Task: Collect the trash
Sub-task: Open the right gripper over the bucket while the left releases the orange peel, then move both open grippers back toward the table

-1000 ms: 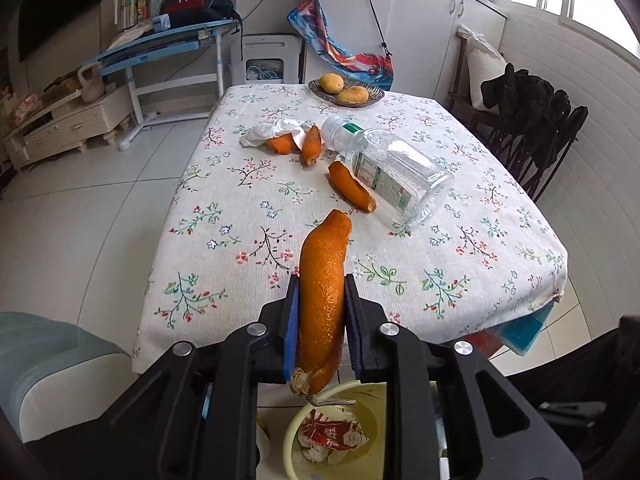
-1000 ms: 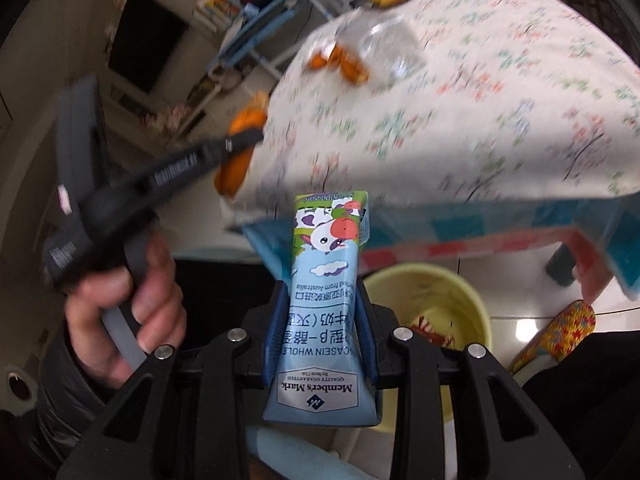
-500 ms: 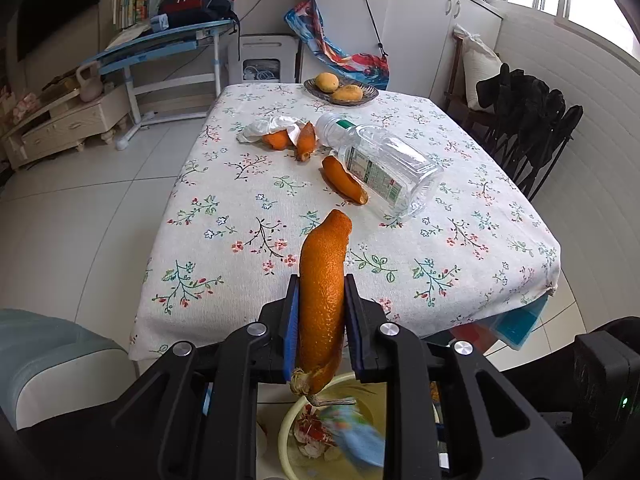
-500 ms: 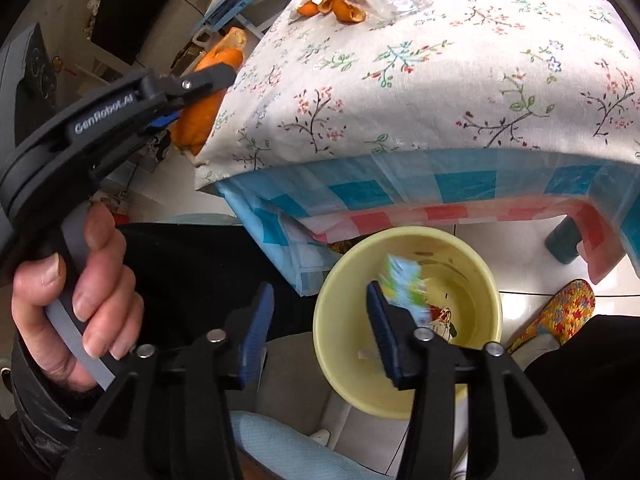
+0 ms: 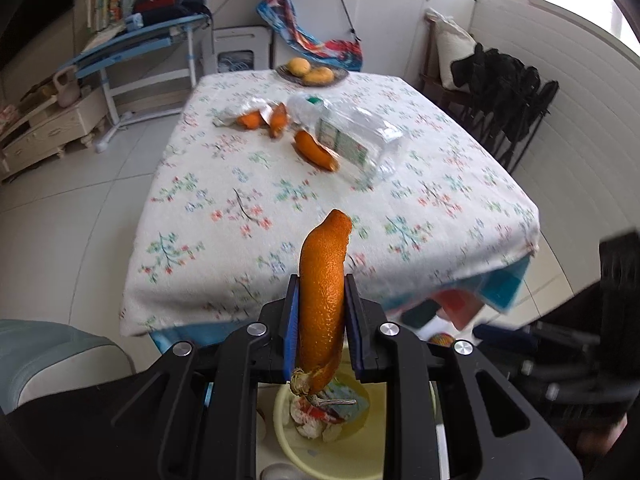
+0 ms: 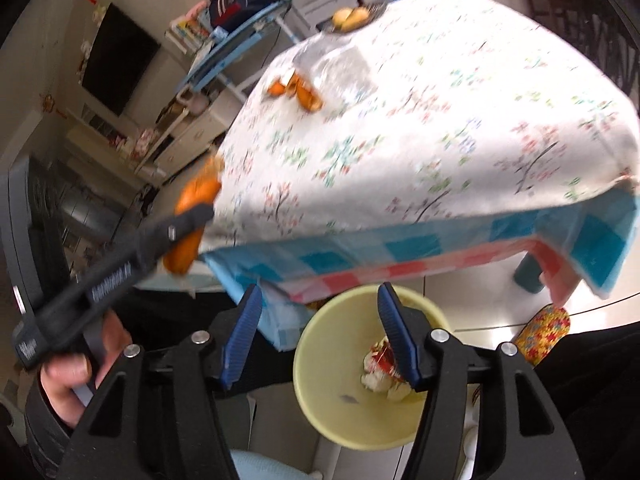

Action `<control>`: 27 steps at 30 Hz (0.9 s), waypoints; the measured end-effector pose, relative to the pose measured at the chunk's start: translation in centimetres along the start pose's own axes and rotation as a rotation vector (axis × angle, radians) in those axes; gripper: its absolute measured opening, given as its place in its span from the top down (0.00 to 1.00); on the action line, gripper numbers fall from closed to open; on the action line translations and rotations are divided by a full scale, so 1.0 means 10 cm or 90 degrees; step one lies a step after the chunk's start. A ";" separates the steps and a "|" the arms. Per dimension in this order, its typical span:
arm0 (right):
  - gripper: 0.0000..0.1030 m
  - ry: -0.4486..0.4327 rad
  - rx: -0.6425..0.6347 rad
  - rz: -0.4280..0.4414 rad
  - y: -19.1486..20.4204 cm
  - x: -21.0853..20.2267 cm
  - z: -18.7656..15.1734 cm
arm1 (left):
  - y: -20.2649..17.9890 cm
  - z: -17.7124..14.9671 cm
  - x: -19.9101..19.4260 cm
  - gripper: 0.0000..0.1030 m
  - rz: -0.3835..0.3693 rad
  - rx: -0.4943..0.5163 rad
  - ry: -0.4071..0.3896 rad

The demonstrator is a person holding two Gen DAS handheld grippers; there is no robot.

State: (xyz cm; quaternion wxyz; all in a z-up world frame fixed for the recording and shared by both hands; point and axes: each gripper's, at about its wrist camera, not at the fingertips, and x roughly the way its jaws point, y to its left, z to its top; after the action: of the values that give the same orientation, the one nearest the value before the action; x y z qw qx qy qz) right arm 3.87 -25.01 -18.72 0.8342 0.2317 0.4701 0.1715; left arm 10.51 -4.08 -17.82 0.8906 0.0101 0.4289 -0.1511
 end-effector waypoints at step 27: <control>0.32 -0.074 0.041 -0.038 -0.18 -0.21 0.07 | -0.34 -0.58 0.14 0.27 0.007 0.087 0.141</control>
State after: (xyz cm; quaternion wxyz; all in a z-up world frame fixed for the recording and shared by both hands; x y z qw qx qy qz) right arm 3.50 -27.70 -17.89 0.8567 0.2540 0.4332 0.1175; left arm 5.97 -6.80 -22.16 0.8358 0.0897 0.5132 -0.1732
